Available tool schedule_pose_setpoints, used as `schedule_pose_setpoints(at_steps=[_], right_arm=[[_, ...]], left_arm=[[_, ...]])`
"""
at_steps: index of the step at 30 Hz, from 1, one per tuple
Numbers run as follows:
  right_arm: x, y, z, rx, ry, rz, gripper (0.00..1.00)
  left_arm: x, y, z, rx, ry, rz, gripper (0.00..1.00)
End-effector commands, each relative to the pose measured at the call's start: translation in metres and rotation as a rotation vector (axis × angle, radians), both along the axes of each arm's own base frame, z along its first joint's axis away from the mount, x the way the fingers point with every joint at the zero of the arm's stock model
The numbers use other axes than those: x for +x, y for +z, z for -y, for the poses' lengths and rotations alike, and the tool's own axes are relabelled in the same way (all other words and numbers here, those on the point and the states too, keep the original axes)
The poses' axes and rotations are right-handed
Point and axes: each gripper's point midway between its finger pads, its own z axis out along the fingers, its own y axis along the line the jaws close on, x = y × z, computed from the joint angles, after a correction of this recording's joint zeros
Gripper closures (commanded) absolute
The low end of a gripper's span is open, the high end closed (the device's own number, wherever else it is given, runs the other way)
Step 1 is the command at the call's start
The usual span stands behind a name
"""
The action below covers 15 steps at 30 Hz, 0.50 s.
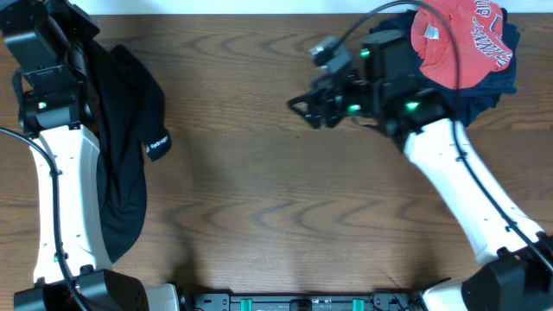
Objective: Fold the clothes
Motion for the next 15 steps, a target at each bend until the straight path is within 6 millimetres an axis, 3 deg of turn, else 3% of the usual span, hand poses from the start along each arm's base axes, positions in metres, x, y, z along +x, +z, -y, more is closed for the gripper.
schedule_pose_setpoints(at_steps=[1, 5, 10, 15], right_arm=[[-0.004, -0.023, -0.03, -0.006, -0.014, -0.067, 0.28], [-0.005, -0.042, -0.066, 0.029, 0.001, -0.108, 0.3], [-0.002, -0.059, -0.095, 0.073, 0.007, -0.136, 0.31], [0.006, -0.055, -0.091, 0.087, -0.012, -0.124, 0.38]], left_arm=[[0.001, 0.027, 0.017, -0.079, -0.048, 0.114, 0.94], [0.01, 0.05, 0.048, -0.065, -0.127, 0.206, 0.94], [0.015, 0.083, 0.096, -0.052, -0.232, 0.335, 0.94], [0.012, 0.113, 0.147, -0.103, -0.34, 0.466, 0.94]])
